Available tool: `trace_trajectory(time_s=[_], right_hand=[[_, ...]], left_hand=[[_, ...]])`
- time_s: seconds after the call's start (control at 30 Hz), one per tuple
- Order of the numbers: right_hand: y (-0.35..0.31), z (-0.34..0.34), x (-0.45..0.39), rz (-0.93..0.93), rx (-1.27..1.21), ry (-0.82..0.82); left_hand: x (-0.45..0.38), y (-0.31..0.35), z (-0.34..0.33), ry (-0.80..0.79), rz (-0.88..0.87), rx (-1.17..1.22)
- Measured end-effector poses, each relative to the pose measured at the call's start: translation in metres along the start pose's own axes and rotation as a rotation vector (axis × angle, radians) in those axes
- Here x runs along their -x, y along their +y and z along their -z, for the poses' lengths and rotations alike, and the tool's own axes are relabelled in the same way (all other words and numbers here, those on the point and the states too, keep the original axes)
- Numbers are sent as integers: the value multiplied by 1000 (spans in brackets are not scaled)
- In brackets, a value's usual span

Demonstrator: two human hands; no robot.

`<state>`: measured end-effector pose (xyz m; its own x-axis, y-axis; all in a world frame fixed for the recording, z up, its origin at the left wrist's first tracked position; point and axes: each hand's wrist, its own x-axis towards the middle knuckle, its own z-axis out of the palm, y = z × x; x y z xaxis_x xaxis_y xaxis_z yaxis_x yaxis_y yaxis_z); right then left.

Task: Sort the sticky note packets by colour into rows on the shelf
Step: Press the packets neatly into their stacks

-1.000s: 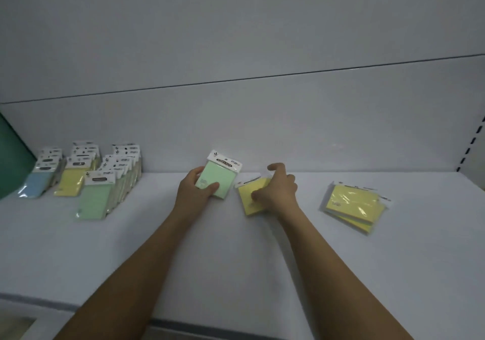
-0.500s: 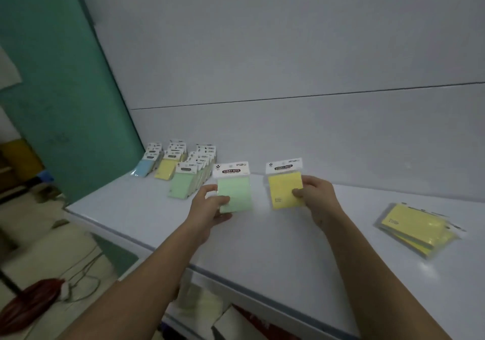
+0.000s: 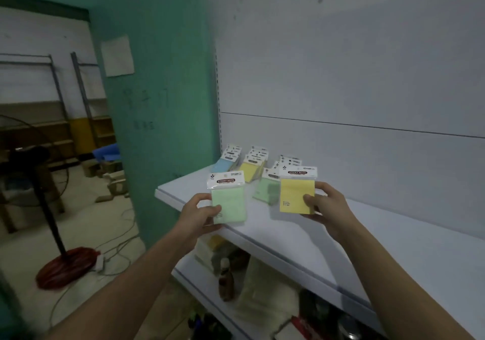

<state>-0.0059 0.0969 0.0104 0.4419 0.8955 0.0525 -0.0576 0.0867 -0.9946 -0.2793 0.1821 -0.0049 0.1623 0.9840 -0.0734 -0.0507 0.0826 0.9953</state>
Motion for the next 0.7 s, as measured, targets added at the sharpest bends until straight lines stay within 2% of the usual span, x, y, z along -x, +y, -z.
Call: trace_trajectory(time_s=[0.17, 0.3, 0.53, 0.7], right_hand=[[-2, -72, 9, 11, 4, 12], [2, -99, 14, 13, -14, 68], [25, -79, 5, -33, -45, 236], [40, -46, -38, -35, -108, 443]], left_hand=[[-8, 10, 70, -8, -24, 54], [-23, 11, 93, -84, -28, 49], [-63, -4, 53, -222, 25, 43], [-103, -14, 3, -315, 17, -47]])
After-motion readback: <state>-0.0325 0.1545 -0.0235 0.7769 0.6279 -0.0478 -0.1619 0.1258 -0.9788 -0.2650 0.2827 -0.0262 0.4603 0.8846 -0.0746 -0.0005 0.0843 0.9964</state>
